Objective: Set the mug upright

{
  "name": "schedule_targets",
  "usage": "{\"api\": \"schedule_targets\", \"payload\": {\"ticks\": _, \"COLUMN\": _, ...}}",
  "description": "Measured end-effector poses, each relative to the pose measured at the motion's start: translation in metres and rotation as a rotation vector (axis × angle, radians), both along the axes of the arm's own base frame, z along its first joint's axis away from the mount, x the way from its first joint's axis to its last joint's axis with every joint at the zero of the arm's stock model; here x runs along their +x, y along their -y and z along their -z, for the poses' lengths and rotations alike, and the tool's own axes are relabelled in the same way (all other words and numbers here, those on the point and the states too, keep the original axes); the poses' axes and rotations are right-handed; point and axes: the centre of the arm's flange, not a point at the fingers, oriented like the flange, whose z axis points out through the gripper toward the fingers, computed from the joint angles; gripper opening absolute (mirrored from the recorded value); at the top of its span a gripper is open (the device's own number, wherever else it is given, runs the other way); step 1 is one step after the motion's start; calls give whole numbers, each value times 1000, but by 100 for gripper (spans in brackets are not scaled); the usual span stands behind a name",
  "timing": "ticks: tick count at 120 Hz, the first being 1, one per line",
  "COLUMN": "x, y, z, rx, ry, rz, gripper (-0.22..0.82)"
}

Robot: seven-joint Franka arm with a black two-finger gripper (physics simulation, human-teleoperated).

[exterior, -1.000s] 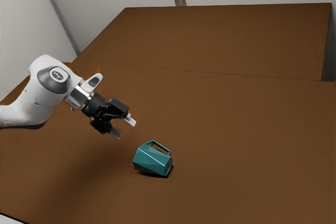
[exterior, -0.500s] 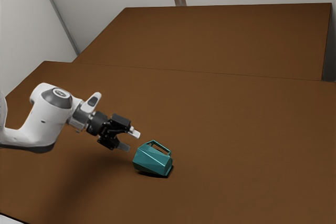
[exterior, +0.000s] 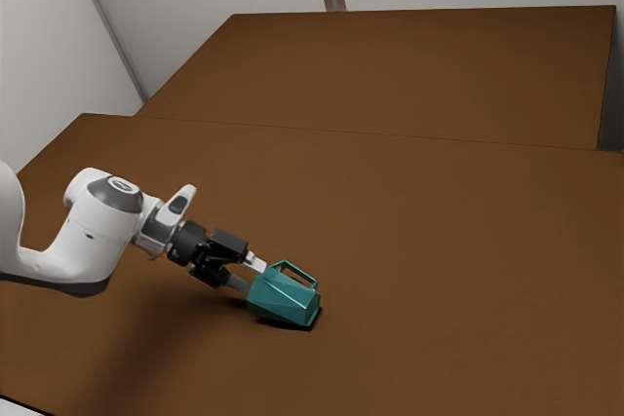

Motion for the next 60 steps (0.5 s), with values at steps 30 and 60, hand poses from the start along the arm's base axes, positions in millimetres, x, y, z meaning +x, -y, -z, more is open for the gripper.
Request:
{"api": "schedule_targets", "payload": {"ticks": 30, "x": 1, "y": 11, "z": 7, "rx": 4, "ry": 19, "rz": 34, "gripper": 58}}
{"api": "schedule_targets", "payload": {"ticks": 60, "x": 1, "y": 21, "z": 11, "rx": -5, "ry": 32, "rz": 54, "gripper": 58}}
